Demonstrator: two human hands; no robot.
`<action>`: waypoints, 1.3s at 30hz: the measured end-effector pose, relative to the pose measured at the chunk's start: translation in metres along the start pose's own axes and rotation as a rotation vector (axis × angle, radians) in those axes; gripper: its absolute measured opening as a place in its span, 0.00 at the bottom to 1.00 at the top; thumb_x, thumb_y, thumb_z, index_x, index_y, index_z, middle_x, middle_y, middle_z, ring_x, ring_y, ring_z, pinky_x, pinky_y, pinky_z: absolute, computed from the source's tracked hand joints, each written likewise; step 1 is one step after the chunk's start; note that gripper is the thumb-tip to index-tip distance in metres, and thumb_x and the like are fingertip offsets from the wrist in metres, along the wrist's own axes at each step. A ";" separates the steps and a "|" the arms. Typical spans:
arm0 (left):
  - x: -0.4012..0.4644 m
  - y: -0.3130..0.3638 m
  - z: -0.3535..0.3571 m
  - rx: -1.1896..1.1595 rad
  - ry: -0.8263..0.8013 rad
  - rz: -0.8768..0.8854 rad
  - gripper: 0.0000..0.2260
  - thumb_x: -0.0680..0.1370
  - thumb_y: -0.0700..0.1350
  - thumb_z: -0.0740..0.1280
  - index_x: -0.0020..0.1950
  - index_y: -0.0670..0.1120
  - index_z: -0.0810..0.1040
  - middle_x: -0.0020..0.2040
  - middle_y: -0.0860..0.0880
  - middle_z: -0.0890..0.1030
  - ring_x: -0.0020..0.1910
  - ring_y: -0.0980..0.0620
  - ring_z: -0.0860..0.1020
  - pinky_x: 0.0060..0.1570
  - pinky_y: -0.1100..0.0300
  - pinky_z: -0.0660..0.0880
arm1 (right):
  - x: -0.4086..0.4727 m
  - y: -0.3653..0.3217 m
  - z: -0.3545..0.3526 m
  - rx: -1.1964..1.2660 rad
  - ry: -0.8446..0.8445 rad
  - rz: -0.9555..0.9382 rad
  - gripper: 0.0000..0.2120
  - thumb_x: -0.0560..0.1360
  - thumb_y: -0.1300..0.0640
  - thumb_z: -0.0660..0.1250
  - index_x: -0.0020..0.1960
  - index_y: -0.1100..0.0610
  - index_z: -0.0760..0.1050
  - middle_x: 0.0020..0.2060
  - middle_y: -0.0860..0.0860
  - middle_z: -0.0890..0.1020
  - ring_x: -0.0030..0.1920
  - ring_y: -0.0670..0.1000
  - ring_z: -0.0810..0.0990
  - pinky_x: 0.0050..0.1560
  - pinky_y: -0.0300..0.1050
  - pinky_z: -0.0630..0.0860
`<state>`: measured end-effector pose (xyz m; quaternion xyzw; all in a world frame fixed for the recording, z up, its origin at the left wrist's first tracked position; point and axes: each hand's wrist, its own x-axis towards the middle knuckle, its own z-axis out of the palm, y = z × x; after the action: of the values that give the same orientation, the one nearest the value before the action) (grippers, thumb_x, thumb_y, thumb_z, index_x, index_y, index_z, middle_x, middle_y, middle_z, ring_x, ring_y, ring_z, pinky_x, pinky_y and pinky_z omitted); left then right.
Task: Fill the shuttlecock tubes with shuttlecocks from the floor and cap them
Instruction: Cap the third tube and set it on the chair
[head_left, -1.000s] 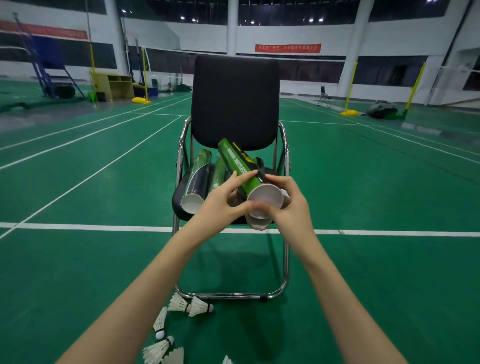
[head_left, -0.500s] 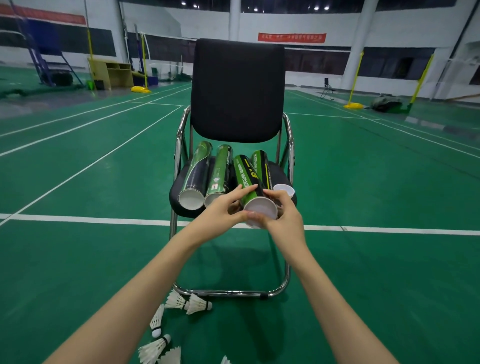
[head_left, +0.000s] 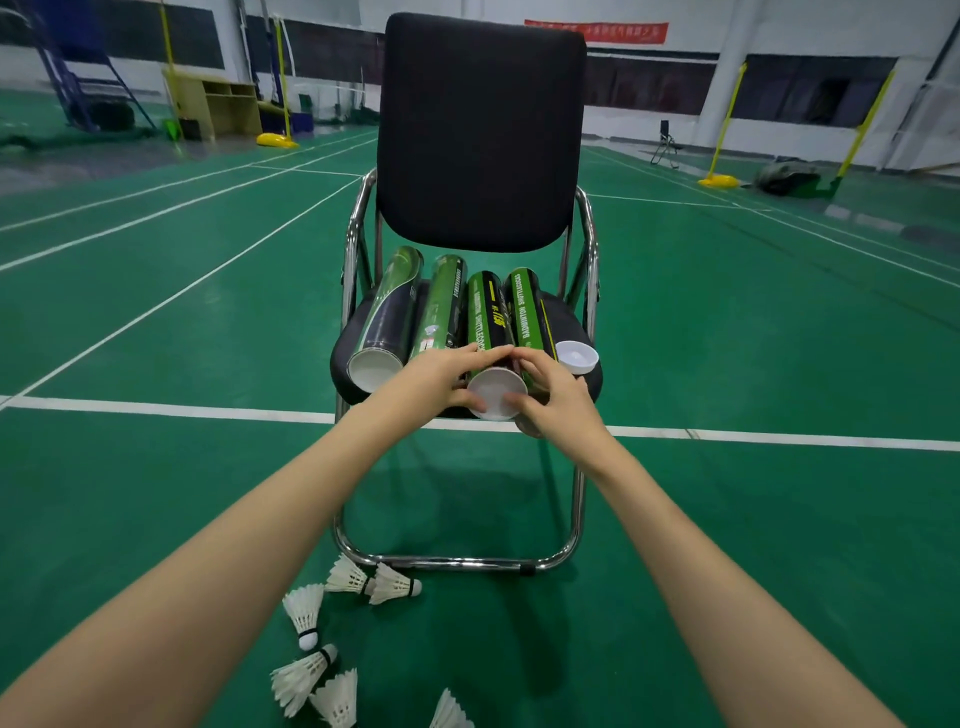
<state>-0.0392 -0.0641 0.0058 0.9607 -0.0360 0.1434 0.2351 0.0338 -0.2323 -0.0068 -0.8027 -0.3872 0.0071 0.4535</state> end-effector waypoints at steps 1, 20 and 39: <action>0.003 -0.003 0.000 0.114 -0.044 -0.008 0.36 0.70 0.44 0.73 0.73 0.53 0.59 0.71 0.41 0.66 0.64 0.46 0.73 0.61 0.57 0.67 | 0.002 0.003 0.000 -0.054 -0.024 0.020 0.25 0.69 0.58 0.66 0.64 0.43 0.67 0.64 0.45 0.75 0.66 0.46 0.71 0.70 0.65 0.53; 0.011 -0.026 0.020 0.708 0.212 0.078 0.31 0.65 0.57 0.74 0.67 0.57 0.72 0.59 0.46 0.79 0.63 0.42 0.71 0.67 0.41 0.56 | -0.007 0.035 -0.022 0.092 0.024 0.174 0.29 0.72 0.66 0.66 0.69 0.47 0.66 0.65 0.51 0.73 0.65 0.49 0.72 0.65 0.44 0.68; -0.007 0.024 0.057 0.121 0.237 0.118 0.40 0.68 0.47 0.75 0.74 0.53 0.56 0.72 0.52 0.65 0.73 0.49 0.60 0.71 0.48 0.56 | -0.016 0.027 -0.023 0.359 0.252 0.224 0.20 0.75 0.70 0.59 0.65 0.58 0.73 0.60 0.51 0.78 0.61 0.48 0.76 0.66 0.52 0.71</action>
<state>-0.0348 -0.1121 -0.0339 0.9456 -0.0555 0.2713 0.1706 0.0477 -0.2663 -0.0187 -0.7418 -0.2288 0.0259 0.6299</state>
